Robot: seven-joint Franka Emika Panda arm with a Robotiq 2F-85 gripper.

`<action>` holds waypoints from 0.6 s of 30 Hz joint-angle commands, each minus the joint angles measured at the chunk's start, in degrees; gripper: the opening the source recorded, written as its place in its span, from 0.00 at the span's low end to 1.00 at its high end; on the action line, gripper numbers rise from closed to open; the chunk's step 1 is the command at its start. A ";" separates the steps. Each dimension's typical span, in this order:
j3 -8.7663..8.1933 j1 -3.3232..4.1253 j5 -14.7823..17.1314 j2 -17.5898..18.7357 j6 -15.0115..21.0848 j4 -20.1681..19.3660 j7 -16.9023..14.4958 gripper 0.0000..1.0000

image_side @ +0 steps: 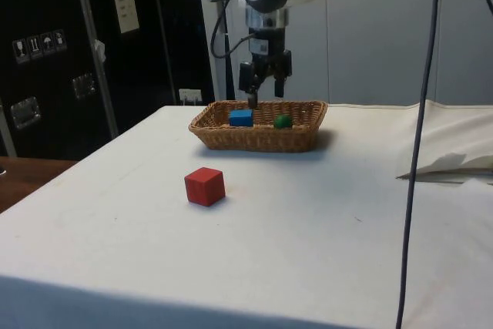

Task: Place all non-red objects into the basket.

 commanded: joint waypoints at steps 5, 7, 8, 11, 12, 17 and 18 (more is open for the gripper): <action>0.17 1.15 -1.66 -1.20 -0.69 -0.40 2.12 1.00; 0.63 1.32 -2.06 -1.66 -0.86 -0.46 2.64 1.00; 1.03 1.49 -2.29 -2.12 -0.92 -0.57 2.98 1.00; 1.60 1.72 -2.58 -2.75 -1.09 -0.74 3.38 1.00; 1.83 1.78 -2.75 -2.98 -1.09 -0.80 3.55 1.00; 3.04 2.12 -3.44 -4.07 -1.26 -1.15 4.41 1.00; 3.21 2.12 -3.50 -4.30 -1.32 -1.20 4.47 1.00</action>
